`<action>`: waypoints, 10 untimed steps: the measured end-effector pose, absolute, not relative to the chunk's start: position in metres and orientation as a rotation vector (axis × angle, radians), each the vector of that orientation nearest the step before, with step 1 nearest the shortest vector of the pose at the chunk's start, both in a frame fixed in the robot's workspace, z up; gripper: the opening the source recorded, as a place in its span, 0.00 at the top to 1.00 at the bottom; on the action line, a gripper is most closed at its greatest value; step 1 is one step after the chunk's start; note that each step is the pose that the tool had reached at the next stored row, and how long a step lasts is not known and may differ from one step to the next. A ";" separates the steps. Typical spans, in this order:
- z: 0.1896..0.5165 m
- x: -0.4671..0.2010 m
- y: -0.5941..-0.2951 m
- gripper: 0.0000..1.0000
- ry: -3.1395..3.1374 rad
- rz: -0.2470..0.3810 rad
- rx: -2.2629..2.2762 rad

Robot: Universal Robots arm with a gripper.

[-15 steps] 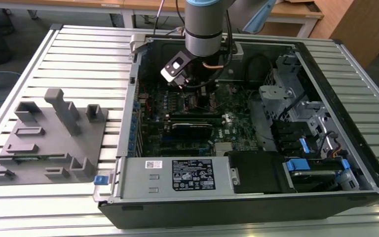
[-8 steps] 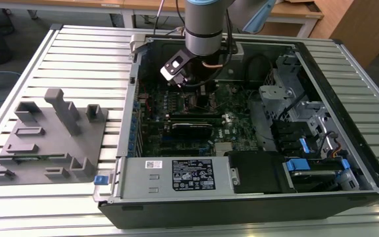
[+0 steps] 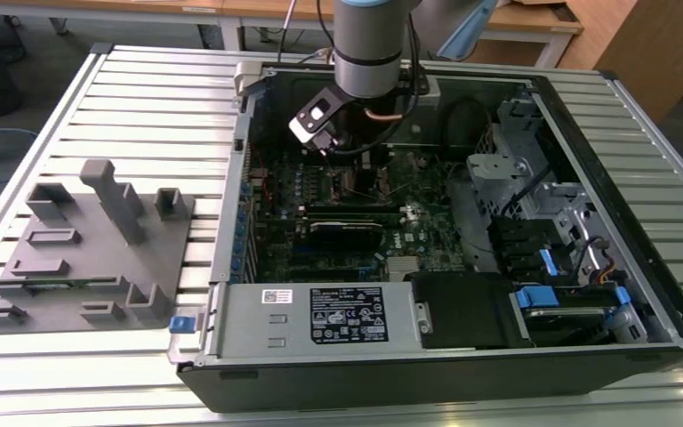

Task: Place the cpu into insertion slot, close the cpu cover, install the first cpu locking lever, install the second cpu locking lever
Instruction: 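Place the cpu into insertion slot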

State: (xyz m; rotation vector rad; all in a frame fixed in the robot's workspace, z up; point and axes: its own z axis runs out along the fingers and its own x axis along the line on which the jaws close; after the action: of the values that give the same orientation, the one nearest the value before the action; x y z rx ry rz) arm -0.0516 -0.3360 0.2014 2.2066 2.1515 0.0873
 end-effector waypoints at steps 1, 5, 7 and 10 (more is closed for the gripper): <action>0.201 -0.052 -0.336 0.46 2.152 0.088 2.207; 0.197 -0.052 -0.336 0.46 2.152 0.088 2.207; 0.196 -0.052 -0.336 0.46 2.152 0.088 2.207; 0.195 -0.052 -0.336 0.46 2.152 0.088 2.207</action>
State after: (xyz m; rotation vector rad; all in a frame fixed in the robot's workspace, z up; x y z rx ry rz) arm -0.0518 -0.3355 0.1954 2.2070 2.1520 0.0877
